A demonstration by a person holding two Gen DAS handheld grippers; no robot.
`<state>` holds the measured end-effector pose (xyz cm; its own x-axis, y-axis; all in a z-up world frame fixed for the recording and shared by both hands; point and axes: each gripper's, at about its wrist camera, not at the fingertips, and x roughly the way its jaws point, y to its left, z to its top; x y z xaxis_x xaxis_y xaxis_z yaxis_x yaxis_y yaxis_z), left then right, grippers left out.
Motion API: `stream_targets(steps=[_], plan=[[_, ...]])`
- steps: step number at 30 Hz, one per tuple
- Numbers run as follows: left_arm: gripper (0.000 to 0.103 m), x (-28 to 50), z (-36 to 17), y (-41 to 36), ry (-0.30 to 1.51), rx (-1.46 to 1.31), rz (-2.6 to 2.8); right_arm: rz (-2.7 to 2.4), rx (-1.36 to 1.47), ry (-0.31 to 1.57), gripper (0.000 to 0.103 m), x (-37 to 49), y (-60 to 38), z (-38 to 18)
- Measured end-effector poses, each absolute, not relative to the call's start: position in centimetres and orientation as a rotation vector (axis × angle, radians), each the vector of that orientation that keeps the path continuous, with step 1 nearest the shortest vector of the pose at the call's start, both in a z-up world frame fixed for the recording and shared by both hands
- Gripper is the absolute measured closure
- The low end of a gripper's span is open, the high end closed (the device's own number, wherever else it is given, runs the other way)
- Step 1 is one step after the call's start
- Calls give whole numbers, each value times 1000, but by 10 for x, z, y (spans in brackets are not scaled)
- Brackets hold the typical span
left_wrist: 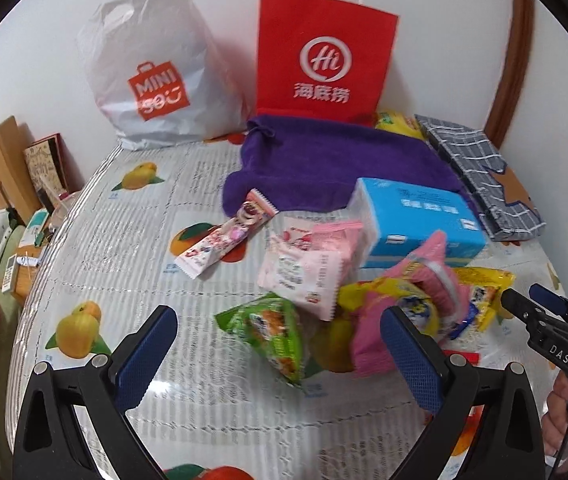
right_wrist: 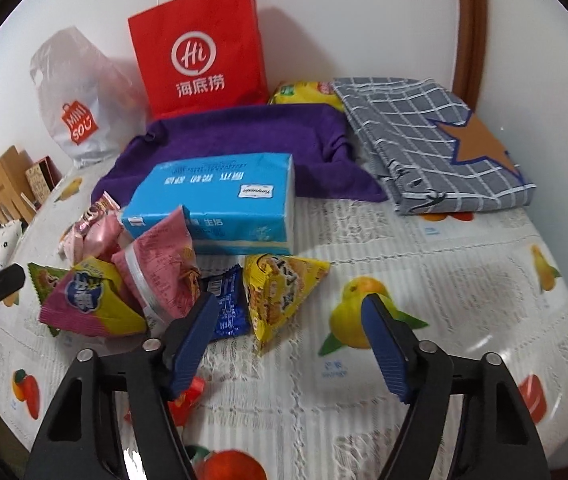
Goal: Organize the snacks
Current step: 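Grasp the green triangular snack pack with the left gripper while the right grasps the yellow triangular pack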
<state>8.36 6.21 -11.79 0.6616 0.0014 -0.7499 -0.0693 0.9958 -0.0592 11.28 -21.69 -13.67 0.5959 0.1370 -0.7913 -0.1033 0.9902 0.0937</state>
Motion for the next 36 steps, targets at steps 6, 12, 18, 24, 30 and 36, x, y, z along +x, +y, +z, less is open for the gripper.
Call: stream_targets(steps=[6, 12, 18, 24, 30, 36], plan=[[4, 94, -127, 80, 861, -125, 50, 129, 71, 975, 37, 137, -218, -159], [4, 96, -134, 87, 873, -146, 31, 135, 90, 1005, 38, 154, -217, -175], [4, 101, -147, 86, 907, -156, 7, 121, 33, 1001, 49, 162, -210, -186], [17, 108, -160, 79, 942, -133, -8, 131, 29, 983, 55, 153, -219, -180], [45, 112, -171, 78, 969, -130, -15, 126, 40, 968, 55, 146, -228, -174], [66, 108, -166, 81, 949, -138, -37, 122, 33, 964, 56, 137, -231, -170]])
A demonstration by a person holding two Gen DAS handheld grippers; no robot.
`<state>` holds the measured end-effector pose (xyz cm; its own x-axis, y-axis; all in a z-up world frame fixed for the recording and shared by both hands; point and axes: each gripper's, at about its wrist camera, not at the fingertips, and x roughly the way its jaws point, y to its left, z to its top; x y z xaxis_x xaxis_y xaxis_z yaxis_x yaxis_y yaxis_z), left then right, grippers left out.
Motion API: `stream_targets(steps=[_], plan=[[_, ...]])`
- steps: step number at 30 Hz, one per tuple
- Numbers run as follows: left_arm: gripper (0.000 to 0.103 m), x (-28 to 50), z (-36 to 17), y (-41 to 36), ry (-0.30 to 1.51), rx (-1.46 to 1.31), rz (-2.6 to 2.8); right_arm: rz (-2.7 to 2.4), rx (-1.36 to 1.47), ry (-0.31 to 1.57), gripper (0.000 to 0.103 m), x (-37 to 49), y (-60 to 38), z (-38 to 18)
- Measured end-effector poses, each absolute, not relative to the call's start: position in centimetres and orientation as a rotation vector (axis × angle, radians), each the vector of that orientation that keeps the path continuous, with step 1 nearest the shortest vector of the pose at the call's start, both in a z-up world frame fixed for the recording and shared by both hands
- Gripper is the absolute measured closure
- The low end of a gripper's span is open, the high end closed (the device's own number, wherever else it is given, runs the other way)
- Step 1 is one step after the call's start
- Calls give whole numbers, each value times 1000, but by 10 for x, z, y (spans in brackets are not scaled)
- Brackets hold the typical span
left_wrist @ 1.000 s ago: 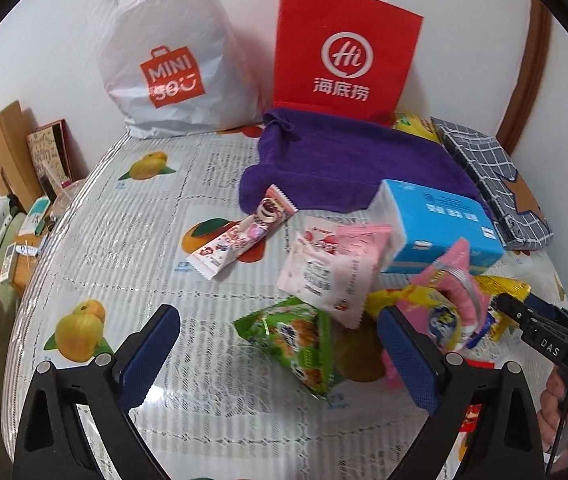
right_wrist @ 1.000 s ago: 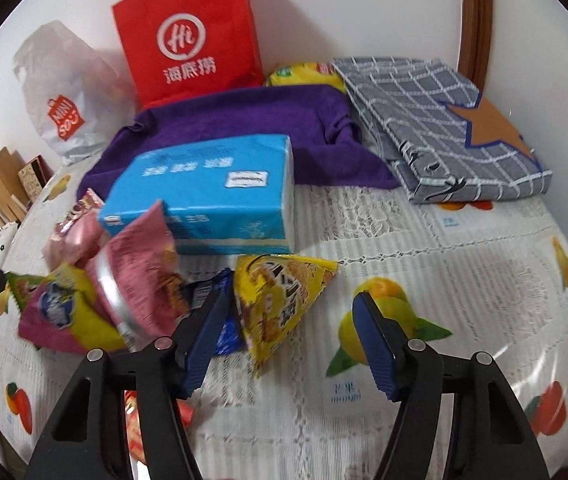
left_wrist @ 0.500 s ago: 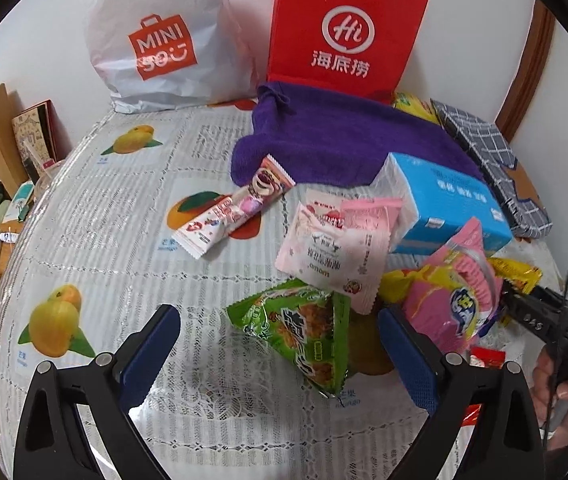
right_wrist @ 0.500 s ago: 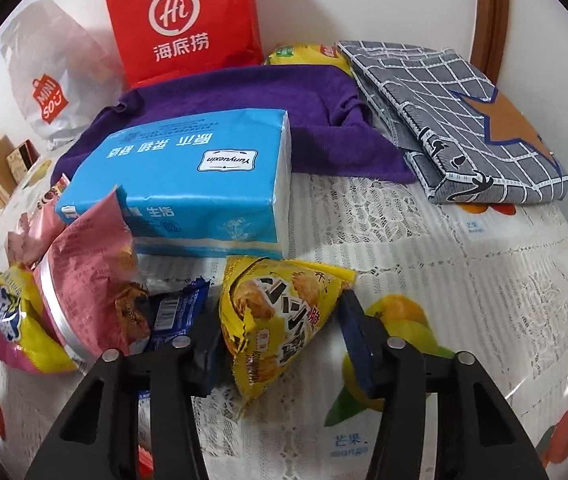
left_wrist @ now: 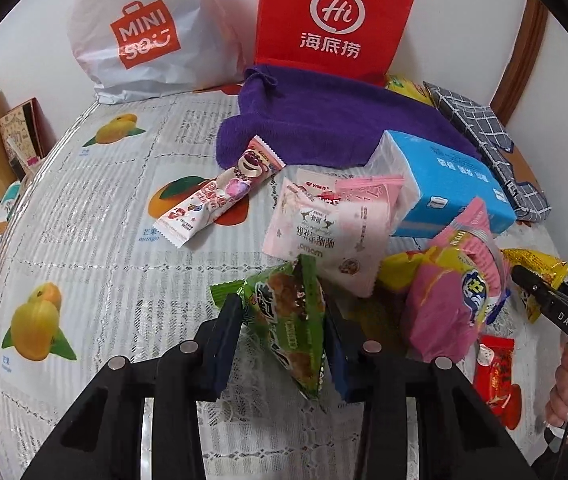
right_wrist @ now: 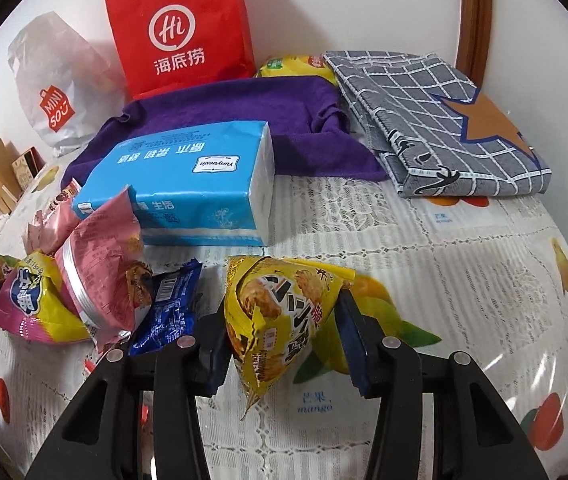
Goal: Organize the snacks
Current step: 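Grasp the green triangular snack pack with the left gripper while the right grasps the yellow triangular pack, then carry both triangular packs over the purple towel with both grippers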
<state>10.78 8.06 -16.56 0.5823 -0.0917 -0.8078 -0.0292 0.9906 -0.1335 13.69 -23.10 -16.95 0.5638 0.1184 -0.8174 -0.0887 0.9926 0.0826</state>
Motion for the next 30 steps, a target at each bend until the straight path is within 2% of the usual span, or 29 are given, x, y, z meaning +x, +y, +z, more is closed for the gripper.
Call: stream_targets(steps=[15, 30], plan=[[68, 77, -138, 96, 881, -156, -32, 128, 31, 915, 56, 118, -233, -140], [68, 75, -97, 61, 820, -133, -127, 152, -3, 834, 56, 99, -229, -101]])
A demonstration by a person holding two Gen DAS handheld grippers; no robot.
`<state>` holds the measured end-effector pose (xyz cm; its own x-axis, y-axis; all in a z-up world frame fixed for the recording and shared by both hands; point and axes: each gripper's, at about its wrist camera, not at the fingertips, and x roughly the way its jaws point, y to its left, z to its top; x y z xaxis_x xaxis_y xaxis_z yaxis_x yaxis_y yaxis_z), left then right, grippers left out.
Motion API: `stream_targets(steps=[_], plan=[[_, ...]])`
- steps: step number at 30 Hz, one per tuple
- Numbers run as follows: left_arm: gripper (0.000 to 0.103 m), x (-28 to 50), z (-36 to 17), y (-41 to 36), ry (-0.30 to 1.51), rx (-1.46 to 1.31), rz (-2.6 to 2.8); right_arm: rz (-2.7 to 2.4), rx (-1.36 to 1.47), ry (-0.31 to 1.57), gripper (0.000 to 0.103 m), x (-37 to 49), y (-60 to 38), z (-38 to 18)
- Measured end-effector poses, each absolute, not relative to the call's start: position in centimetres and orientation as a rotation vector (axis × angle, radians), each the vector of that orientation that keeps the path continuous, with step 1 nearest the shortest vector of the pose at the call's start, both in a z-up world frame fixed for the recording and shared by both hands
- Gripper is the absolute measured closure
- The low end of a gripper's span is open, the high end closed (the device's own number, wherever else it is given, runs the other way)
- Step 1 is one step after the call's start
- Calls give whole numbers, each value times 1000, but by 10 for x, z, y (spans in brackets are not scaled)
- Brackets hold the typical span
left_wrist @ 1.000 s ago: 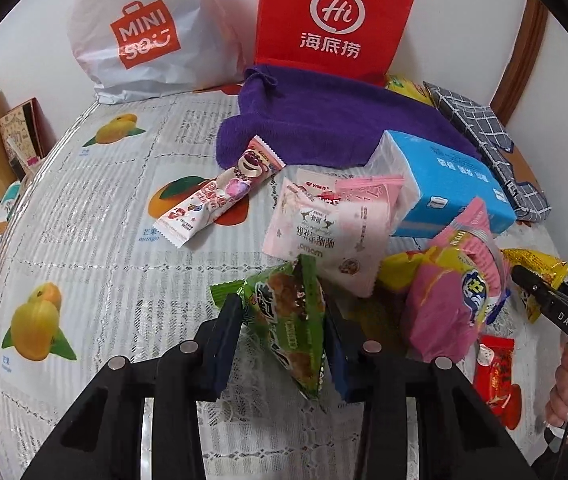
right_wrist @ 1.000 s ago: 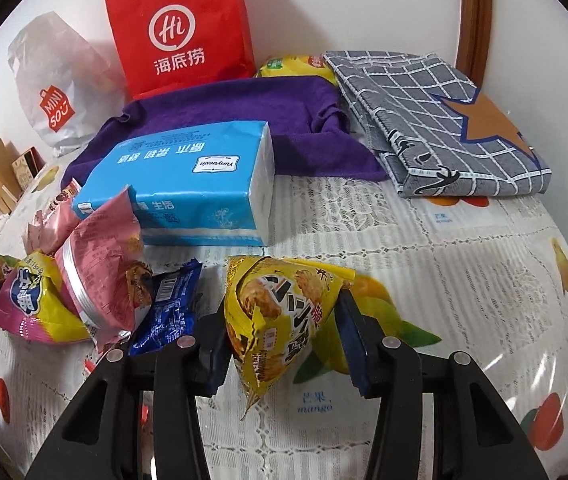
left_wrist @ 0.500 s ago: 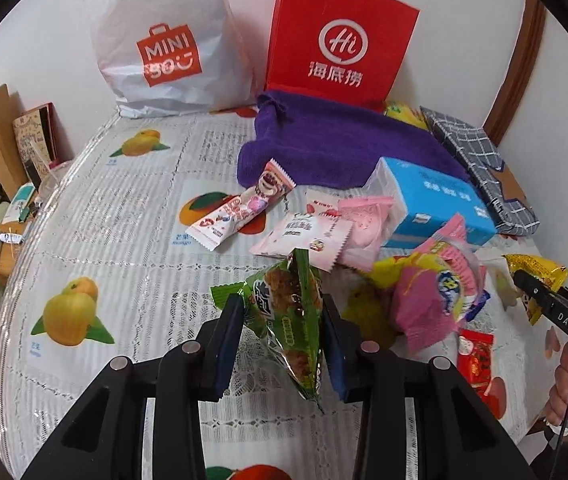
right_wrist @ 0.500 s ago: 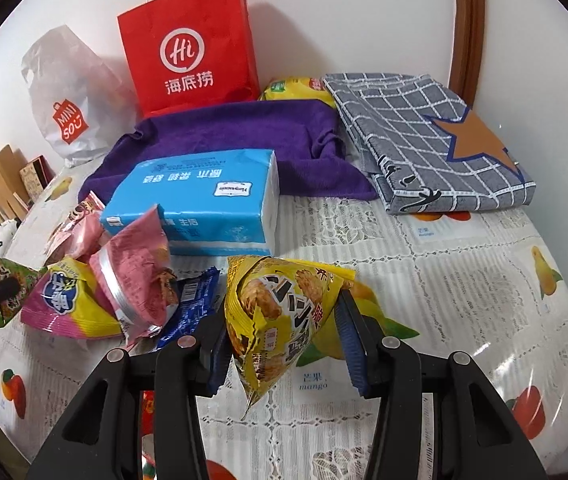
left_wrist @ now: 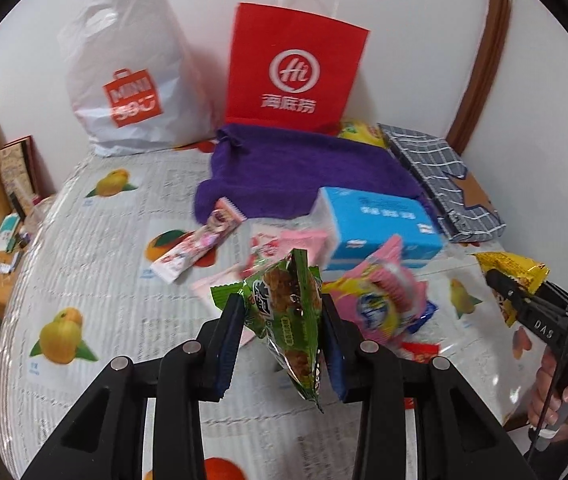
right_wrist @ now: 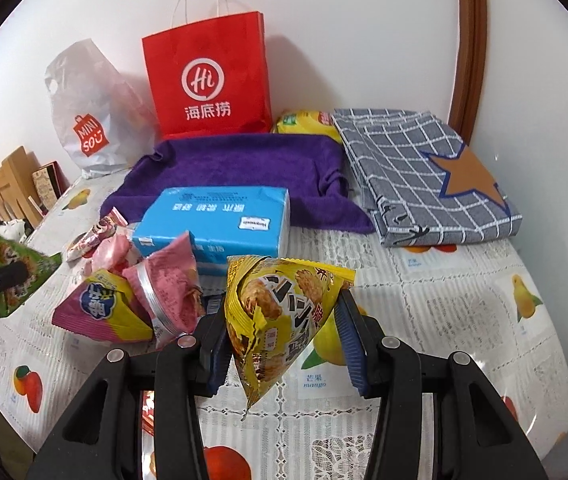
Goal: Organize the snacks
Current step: 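Carry both triangular packs over the purple towel with both grippers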
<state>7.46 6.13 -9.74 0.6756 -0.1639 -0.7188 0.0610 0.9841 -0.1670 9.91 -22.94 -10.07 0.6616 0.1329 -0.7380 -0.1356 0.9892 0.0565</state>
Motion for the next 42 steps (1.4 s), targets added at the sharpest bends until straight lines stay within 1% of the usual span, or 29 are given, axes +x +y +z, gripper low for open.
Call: stream_targets(steps=[11, 18, 25, 30, 42], plan=[[68, 117, -67, 12, 814, -88, -219, 133, -18, 795, 56, 115, -232, -68], [68, 148, -49, -4, 805, -64, -226, 149, -26, 789, 56, 150, -228, -52], [68, 184, -33, -6, 789, -40, -202, 164, 13, 796, 56, 198, -227, -42], [68, 213, -26, -2, 780, -38, -183, 167, -12, 758, 56, 233, -217, -31], [68, 280, -33, 11, 797, -52, -156, 202, -29, 742, 56, 307, -193, -33]])
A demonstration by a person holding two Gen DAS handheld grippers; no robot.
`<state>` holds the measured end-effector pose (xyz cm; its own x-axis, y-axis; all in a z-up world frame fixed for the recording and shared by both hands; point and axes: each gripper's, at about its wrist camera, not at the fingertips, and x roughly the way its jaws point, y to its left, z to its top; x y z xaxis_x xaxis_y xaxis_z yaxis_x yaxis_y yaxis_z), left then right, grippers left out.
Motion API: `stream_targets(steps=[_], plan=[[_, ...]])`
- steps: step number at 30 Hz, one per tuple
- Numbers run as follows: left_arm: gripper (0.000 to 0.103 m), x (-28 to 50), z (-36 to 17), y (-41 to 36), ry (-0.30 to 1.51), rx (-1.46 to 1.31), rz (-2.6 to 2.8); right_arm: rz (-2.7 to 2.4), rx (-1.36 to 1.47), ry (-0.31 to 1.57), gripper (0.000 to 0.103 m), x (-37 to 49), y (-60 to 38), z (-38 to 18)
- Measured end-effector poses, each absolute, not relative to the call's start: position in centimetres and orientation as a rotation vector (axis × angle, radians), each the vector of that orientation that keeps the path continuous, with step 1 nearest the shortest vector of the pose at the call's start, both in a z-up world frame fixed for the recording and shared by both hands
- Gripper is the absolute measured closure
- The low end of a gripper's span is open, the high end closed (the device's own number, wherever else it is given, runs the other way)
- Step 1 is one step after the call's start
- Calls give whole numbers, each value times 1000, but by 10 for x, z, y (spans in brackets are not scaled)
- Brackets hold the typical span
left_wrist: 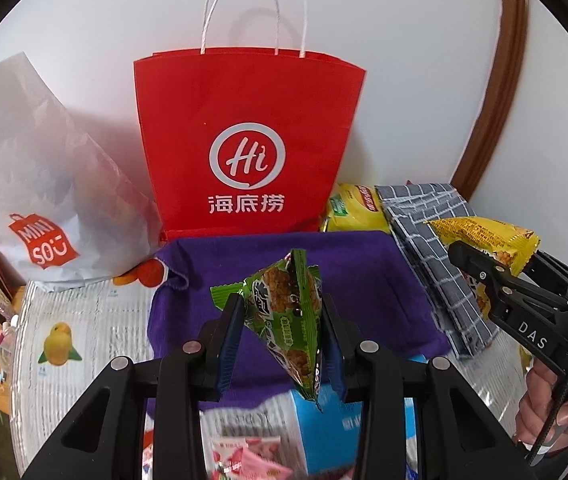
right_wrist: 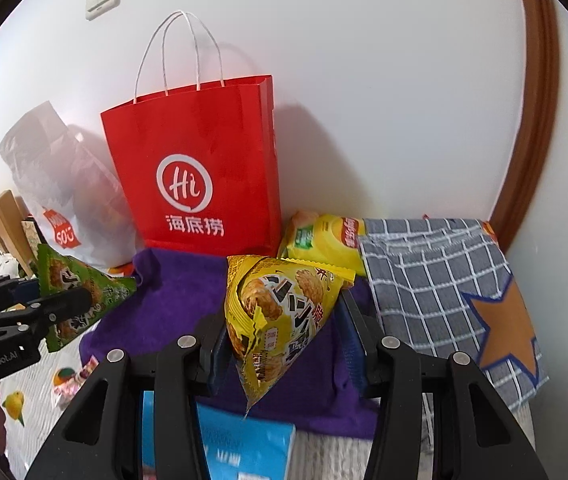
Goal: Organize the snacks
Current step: 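Carry both triangular packs over the purple towel with both grippers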
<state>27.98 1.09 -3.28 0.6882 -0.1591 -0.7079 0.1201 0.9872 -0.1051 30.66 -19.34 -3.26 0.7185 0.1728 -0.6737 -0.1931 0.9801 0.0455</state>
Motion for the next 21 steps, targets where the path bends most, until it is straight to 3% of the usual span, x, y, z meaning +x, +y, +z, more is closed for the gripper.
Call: stream_targets(steps=[12, 21], plan=[[68, 341, -54, 17, 818, -66, -157, 213, -23, 768, 56, 360, -177, -54], [68, 368, -96, 30, 889, -62, -121, 202, -41, 875, 56, 390, -182, -102]])
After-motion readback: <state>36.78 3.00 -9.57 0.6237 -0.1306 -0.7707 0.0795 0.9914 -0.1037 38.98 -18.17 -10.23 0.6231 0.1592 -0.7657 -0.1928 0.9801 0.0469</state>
